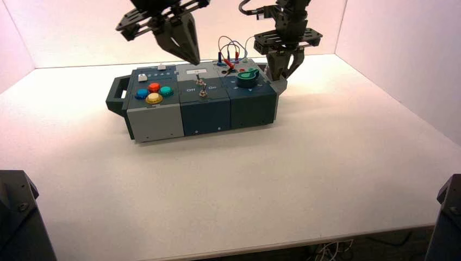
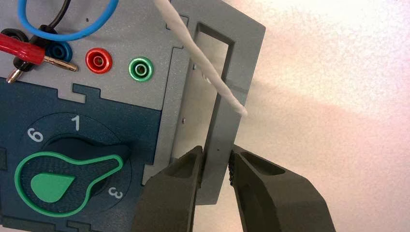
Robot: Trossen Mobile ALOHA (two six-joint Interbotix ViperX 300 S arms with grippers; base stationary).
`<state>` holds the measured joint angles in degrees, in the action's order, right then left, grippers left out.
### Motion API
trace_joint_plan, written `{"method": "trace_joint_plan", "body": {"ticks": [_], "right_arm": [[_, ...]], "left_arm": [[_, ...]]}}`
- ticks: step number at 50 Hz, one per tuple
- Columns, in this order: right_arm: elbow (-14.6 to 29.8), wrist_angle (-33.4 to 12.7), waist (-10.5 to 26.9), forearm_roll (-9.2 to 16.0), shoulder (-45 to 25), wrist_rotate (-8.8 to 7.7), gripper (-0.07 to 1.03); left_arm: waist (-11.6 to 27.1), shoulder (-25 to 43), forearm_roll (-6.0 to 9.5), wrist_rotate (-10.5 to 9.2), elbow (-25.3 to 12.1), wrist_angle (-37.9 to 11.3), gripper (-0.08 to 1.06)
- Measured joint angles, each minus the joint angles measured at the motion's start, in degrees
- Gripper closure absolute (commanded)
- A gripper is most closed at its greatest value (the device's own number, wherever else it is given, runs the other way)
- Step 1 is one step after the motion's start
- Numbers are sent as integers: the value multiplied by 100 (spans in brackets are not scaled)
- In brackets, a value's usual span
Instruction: Flip the bottom switch off with the left gripper.
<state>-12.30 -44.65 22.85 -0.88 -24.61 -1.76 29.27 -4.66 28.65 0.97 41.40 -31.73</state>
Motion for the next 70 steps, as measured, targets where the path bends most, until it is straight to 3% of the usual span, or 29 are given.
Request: {"method": "trace_joint_plan", "body": {"ticks": [20,42,70], "right_arm": [[9,-9,0,0,0,0,99],[26,-9,0,0,-18,0,99],[26,-18,0,0,-18,0,99]], "left_arm": [[44,1072,35,0,-527,-26,100],[62,1626,35,35,-967,-35,100],[0,1811,62,44,-1020,-53,100]]}}
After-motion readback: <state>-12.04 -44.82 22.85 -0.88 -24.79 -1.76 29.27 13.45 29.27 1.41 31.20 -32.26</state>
